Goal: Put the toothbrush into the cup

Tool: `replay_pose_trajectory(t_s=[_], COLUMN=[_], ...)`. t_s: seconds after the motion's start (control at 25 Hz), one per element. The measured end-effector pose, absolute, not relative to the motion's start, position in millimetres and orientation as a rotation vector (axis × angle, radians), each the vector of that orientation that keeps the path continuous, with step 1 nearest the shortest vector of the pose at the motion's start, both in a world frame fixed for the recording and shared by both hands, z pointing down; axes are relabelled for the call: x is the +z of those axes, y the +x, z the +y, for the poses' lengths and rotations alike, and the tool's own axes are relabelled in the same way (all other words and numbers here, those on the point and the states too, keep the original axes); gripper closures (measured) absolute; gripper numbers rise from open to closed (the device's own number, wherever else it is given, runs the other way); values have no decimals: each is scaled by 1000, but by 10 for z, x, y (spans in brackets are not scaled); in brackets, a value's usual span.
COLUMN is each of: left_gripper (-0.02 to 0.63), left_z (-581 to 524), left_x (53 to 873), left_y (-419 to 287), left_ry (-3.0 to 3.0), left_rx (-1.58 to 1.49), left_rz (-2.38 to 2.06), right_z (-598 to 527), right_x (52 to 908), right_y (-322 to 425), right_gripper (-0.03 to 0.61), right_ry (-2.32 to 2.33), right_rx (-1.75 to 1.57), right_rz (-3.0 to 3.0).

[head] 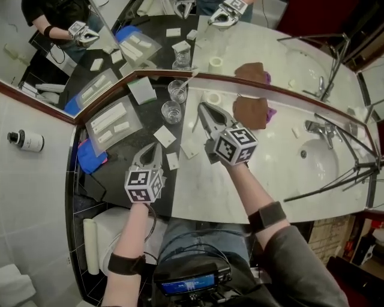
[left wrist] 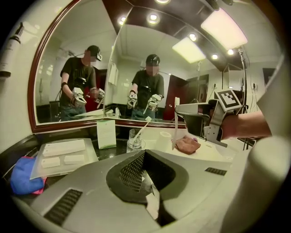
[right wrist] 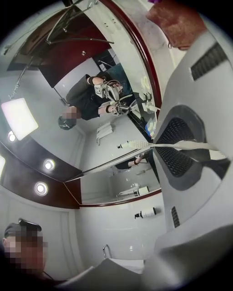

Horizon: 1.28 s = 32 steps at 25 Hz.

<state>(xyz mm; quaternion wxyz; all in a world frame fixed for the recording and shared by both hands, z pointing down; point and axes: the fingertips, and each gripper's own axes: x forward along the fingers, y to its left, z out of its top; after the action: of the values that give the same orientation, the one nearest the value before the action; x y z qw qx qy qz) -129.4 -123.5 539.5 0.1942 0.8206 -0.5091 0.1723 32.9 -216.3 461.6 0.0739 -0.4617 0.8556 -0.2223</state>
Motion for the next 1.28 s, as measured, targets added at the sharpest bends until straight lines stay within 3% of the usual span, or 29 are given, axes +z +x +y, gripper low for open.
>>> replay_pose_trajectory(t_s=[0.6,1.28], left_gripper=[612,612], left_z=[-1666,-1693], left_x=[5853,6028], left_y=[-1382,-1576], left_ry=[2295,2258], left_rx=[522,502], left_rz=[-1427,-1444], right_z=[-2941,-3045], right_x=[4887,5521], right_y=[-167,-398], right_gripper=[538,537], right_ry=[-1335,-1467], right_rx=[-685,-741], right_rz=[2476,2495])
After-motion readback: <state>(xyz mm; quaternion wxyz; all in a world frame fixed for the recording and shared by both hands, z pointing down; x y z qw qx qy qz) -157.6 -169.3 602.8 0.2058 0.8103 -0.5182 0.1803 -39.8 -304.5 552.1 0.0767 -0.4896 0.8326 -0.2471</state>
